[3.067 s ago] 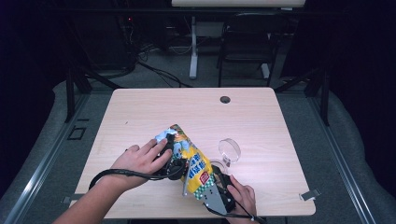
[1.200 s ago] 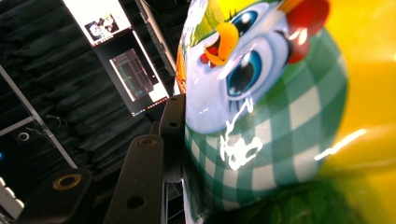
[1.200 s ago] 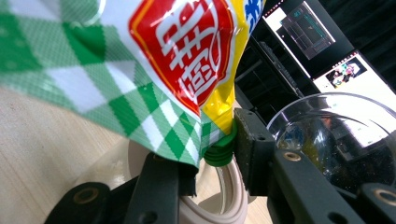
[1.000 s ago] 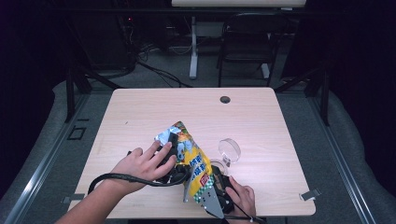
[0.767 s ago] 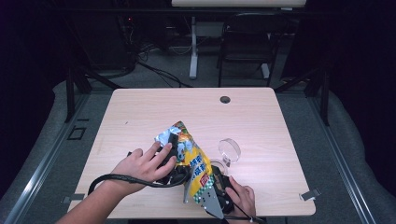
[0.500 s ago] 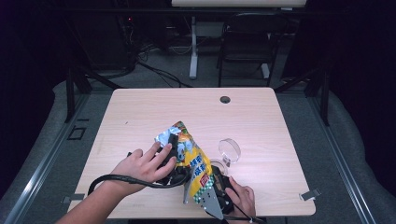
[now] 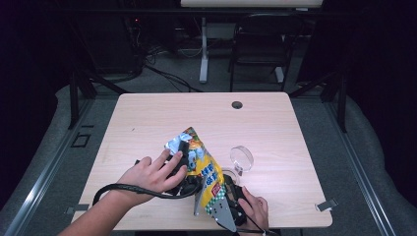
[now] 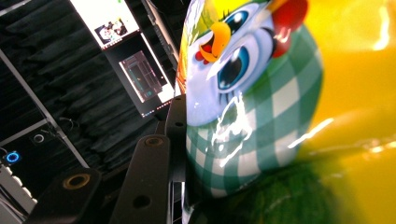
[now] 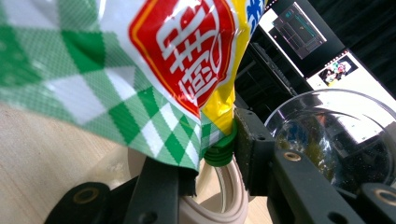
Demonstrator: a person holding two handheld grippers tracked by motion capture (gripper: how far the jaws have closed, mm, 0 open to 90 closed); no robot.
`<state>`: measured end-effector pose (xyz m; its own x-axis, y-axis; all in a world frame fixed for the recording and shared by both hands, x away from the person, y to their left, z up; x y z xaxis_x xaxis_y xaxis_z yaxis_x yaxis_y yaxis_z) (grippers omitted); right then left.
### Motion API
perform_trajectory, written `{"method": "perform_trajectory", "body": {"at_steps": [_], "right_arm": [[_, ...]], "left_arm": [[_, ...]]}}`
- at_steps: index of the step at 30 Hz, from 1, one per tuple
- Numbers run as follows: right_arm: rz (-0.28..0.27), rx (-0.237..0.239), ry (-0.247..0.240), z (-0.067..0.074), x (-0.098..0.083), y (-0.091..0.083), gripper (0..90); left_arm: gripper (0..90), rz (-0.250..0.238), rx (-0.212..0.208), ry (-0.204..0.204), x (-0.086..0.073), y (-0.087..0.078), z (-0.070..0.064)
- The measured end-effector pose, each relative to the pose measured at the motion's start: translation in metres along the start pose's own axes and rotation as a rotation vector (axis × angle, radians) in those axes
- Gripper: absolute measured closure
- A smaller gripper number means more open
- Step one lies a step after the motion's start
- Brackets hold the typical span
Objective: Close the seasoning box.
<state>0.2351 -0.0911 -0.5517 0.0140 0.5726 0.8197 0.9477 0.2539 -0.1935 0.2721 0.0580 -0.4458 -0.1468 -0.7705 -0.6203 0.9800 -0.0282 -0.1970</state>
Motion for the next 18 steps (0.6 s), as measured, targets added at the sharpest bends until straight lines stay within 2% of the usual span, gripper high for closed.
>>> {"method": "perform_trajectory", "body": {"at_steps": [12,18], "right_arm": [[0.002,0.004,0.033,-0.0019,0.0005,-0.0008,71.1],[0.001,0.004,0.038,-0.0022,0.0001,-0.0005,71.1]], "left_arm": [[69.5,-0.003,0.002,-0.006,-0.0004,-0.0007,0.0018],[69.6,0.001,0.011,0.022,0.0005,-0.0008,0.0038]]}}
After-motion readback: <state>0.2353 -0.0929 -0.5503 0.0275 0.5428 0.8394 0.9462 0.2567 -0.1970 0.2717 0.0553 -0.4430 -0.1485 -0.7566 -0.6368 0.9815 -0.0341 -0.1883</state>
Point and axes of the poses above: each handheld gripper's, and its own axes: y roughly forward along the jaws, x roughly out of its top, z roughly to its left, the point moved 2 cm from there along y, roughly forward along the jaws, and after that the axes turned 12 degrees about y, right-handed, at the moved point
